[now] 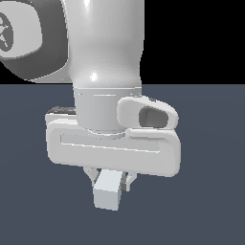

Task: Insert the peg into the horizontal hole in a box.

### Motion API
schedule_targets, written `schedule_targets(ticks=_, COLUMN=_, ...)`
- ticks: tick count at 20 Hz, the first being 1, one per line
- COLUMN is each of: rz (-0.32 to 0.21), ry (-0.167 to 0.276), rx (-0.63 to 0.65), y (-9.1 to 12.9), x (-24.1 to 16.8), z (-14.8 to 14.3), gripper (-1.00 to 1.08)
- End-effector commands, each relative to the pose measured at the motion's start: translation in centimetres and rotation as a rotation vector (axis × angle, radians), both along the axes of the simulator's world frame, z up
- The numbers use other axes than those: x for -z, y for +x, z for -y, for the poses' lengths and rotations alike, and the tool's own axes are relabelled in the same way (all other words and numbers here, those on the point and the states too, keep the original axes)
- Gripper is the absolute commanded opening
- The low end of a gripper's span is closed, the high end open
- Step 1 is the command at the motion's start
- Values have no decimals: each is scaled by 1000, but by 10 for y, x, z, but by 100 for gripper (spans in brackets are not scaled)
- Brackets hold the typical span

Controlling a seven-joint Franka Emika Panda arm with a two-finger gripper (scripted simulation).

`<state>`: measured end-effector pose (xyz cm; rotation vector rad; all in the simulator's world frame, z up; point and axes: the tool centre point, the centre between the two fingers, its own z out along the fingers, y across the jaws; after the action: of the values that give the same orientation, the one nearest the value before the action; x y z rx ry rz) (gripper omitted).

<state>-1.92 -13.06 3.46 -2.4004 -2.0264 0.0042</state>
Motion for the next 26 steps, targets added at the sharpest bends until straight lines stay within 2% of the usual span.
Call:
schedule_targets(ticks=1, rz=3, ry=0, rx=-89, y=15, x=-7, z=-44, gripper=-100)
schedule_targets(ticks=7, rz=2, ry=0, rx=-257, y=31, x=-18, z=-128, gripper=-100)
schedule_targets(ticks=12, rz=2, ry=1, rx=-337, y=33, x=-23, z=-169, gripper=-100)
schedule_targets(ticks=16, rz=2, ry=2, rx=-358, y=33, x=-24, z=-180, gripper=-100)
schedule_targets(ticks=26, rz=2, ry=2, rx=-347, y=32, x=-23, z=-173, gripper=-100)
